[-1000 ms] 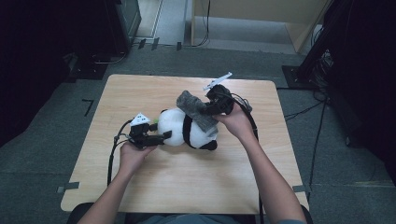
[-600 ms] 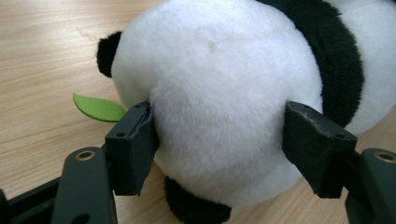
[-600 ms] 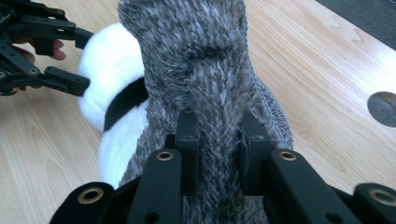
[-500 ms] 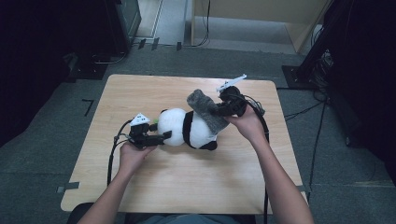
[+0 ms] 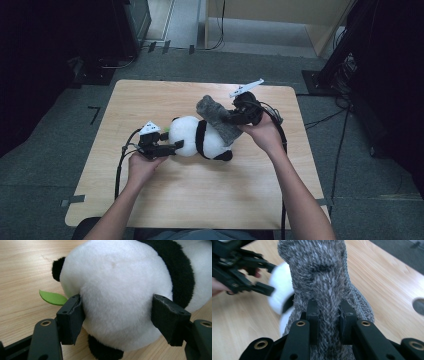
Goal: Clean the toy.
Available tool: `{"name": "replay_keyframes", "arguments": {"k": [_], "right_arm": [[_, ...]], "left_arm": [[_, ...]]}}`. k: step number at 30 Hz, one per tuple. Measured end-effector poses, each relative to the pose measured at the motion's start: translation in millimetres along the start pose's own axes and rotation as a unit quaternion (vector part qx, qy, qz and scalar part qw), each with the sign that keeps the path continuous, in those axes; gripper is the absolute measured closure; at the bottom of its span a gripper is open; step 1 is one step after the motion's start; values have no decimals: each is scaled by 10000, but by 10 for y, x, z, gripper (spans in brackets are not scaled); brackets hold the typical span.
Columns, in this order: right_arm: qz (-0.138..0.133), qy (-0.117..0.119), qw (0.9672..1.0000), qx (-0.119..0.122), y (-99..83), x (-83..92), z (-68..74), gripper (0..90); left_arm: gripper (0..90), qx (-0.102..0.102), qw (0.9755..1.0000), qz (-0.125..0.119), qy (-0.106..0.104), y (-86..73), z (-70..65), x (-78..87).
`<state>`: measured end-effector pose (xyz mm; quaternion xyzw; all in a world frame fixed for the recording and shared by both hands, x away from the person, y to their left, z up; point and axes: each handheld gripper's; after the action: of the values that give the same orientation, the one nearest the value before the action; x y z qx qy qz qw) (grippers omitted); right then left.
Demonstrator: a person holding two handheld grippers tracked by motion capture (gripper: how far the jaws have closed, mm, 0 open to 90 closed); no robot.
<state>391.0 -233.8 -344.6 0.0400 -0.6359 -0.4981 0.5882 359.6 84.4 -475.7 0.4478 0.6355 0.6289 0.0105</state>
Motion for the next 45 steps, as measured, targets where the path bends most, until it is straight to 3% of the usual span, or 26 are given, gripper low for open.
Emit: {"name": "replay_keyframes", "arguments": {"k": [5,15,27,31,36,45], "right_arm": [[-20,203,9995,236,147,-102,222,754],[285,585,9966,504,314,-577,514,754],[580,594,9956,427,460,-1038,620,755],[836,485,9935,594,417,-1165,675,754],[801,497,9939,566,357,-1135,658,753],[823,344,9947,507,221,-921,564,751]], "left_arm": [[295,1,10000,-2,-1,0,-1,1],[295,-21,10000,-16,6,-1,2,1],[296,-30,10000,-19,26,3,-9,5],[296,-40,10000,-4,39,0,-10,4],[295,-55,10000,-22,52,-1,-21,-1],[296,-59,10000,-25,60,3,-21,-4]]}}
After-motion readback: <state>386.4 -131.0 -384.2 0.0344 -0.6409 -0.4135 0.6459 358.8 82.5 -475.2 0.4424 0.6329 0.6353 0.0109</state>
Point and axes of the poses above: each handheld gripper's, and its own axes: x roughly backward along the jaws, y roughly out of its top, z roughly to its left, and after that the axes turned 7 degrees about y, right-handed
